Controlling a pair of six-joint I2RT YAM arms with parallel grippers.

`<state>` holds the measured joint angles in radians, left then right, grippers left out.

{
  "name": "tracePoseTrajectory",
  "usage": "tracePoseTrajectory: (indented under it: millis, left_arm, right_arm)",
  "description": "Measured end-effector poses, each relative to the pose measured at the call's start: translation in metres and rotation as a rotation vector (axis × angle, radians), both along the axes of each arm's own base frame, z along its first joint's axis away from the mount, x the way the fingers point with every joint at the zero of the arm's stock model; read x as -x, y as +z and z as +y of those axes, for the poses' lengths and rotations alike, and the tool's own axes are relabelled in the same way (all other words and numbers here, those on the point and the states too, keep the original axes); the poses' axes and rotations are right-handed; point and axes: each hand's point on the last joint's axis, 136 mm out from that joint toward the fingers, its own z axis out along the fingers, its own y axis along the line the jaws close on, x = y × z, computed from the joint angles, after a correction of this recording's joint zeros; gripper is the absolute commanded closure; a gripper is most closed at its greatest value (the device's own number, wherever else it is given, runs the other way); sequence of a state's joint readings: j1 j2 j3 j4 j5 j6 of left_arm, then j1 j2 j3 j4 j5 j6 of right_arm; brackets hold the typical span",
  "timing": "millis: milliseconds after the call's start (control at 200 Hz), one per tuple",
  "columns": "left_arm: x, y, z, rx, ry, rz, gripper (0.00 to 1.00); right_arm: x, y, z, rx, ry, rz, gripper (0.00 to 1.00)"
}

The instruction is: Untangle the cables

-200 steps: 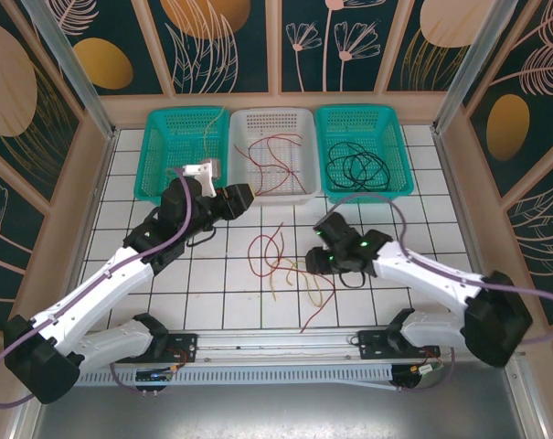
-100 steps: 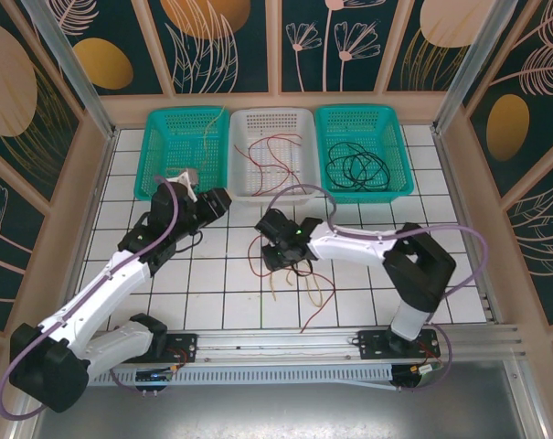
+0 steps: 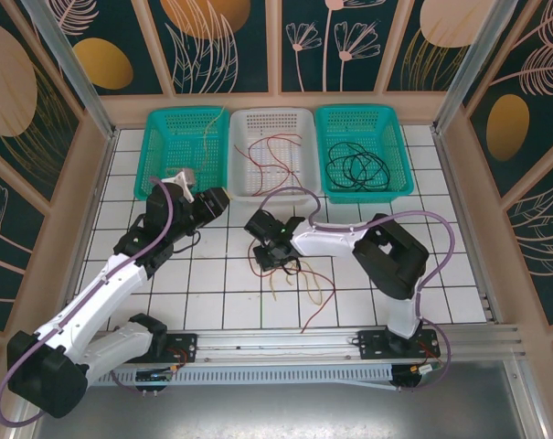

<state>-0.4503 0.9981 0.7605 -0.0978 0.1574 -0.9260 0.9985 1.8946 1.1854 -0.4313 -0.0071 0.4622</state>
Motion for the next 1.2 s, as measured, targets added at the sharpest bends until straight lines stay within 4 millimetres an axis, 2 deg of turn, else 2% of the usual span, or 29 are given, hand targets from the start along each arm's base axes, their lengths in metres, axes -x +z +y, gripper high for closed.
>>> tracePoseTrajectory:
  millis: [125, 235, 330, 430, 581, 646, 811, 891, 1021, 1076, 1201]
  left_arm:
    - [0.000, 0.000, 0.000, 0.001, -0.001, 0.000, 0.58]
    - [0.001, 0.001, -0.002, 0.006, -0.013, 0.001, 0.56]
    - [0.003, 0.003, -0.006, 0.020, -0.034, -0.004, 0.54]
    - [0.004, 0.011, -0.012, 0.048, -0.069, -0.025, 0.51]
    - [0.002, 0.020, -0.030, 0.131, -0.139, -0.032, 0.46]
    - [0.001, 0.023, -0.039, 0.189, -0.171, -0.023, 0.45]
    - [0.001, 0.033, -0.058, 0.344, -0.243, -0.008, 0.41]
    - [0.002, 0.043, -0.064, 0.403, -0.272, -0.016, 0.40]
    - [0.004, 0.056, -0.072, 0.470, -0.321, -0.029, 0.45]
    - [0.004, 0.056, -0.075, 0.483, -0.336, -0.025, 0.47]
    - [0.007, 0.051, -0.082, 0.490, -0.361, 0.004, 0.59]
  right_arm:
    - [-0.003, 0.002, 0.005, -0.018, -0.007, -0.009, 1.00]
    - [-0.007, 0.005, 0.005, -0.023, -0.012, -0.028, 1.00]
    - [-0.010, 0.019, 0.002, -0.057, -0.017, -0.073, 1.00]
    - [-0.012, 0.056, -0.007, -0.140, -0.017, -0.148, 1.00]
    - [-0.024, 0.144, -0.016, -0.333, -0.010, -0.327, 1.00]
    - [-0.023, 0.176, -0.018, -0.415, 0.010, -0.393, 1.00]
    - [-0.012, 0.225, -0.017, -0.565, 0.077, -0.459, 1.00]
    - [-0.005, 0.237, -0.014, -0.617, 0.108, -0.460, 1.00]
    - [0.002, 0.246, -0.008, -0.667, 0.148, -0.450, 1.00]
    - [0.004, 0.247, -0.007, -0.674, 0.159, -0.447, 1.00]
    - [0.007, 0.255, -0.003, -0.694, 0.186, -0.446, 1.00]
